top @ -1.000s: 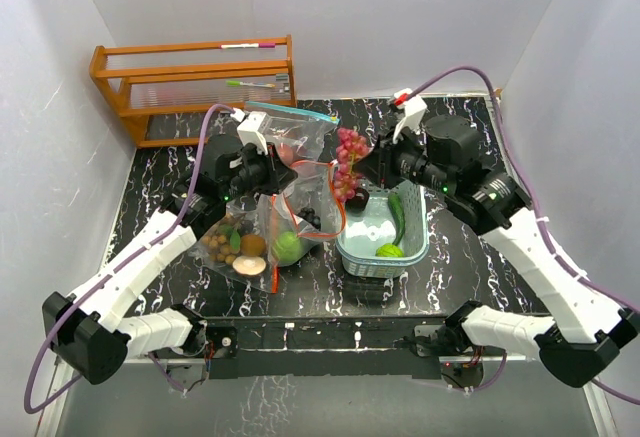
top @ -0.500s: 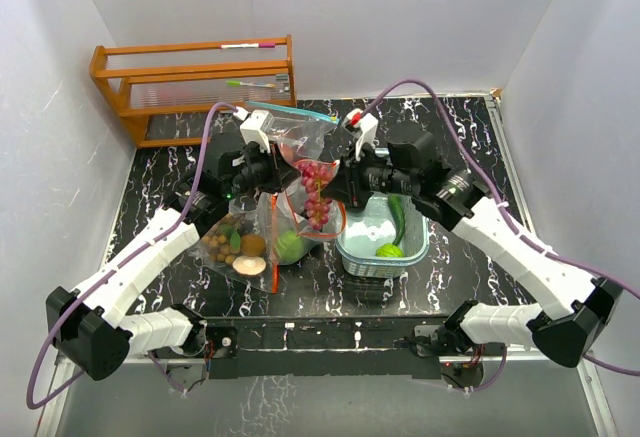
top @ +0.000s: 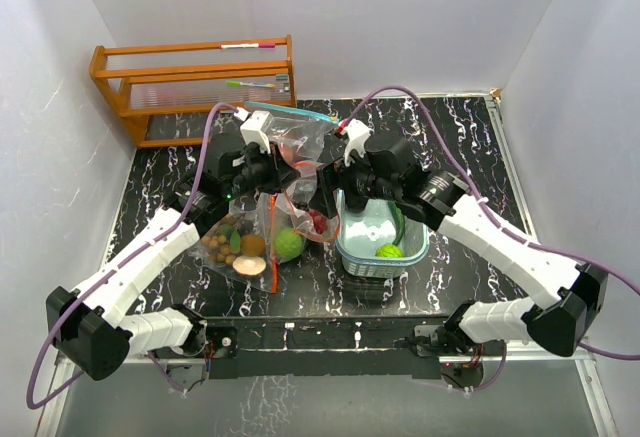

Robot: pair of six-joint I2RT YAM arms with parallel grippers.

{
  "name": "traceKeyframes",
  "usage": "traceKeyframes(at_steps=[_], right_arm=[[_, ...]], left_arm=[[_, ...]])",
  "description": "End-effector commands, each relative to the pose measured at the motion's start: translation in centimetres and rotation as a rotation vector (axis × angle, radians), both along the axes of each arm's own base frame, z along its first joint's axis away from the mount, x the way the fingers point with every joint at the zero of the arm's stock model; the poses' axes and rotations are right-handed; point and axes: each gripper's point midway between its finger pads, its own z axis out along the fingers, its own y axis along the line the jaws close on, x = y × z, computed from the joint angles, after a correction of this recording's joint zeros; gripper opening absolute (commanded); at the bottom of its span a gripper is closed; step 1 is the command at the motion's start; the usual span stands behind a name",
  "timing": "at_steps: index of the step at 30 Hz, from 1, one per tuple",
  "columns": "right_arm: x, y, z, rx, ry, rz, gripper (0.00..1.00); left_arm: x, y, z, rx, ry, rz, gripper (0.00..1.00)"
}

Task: Place the food in the zip-top bag and seal the zipper
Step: Place the fake fruit in the zipper food storage bag, then pick up the fake fruit from the bin.

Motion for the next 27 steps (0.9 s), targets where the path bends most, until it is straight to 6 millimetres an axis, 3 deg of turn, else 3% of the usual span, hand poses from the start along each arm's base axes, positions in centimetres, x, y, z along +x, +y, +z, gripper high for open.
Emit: traceKeyframes(at_steps=[1, 4, 7, 11, 16, 27], right_arm=[[0.8, -1.6, 5.3, 0.084, -0.129, -0.097, 0.98], [1.5, -3.4, 6.6, 0.087, -0.15, -0.208, 0.98], [2.9, -6.3, 5.7, 0.015, -0.133, -0.396, 0.98], [3.7, -9.1, 2.3, -0.108, -0.055, -0.565, 0.98], [4.0, -10.2, -1.5, -0.155, 0.028, -0.647, 0.97], [7.5, -10.8, -10.4, -0.173, 0.145, -0.732, 0.9]], left_arm=[[-0.5, -0.2, 2.2, -0.038, -0.058, -0.022, 0.0], [-0.9, -0.2, 2.4, -0.041, -0.05, -0.036, 0.0], [-1.5, 0.0, 3.8, -0.052, -0.067, -0.042, 0.0], [-2.1, 1.1, 7.0, -0.066, -0.138, -0.019, 0.0], [-2.5, 2.2, 9.3, -0.043, -0.193, 0.002, 0.0], [-2.9, 2.2, 8.5, -0.036, -0.172, -0.011, 0.0]])
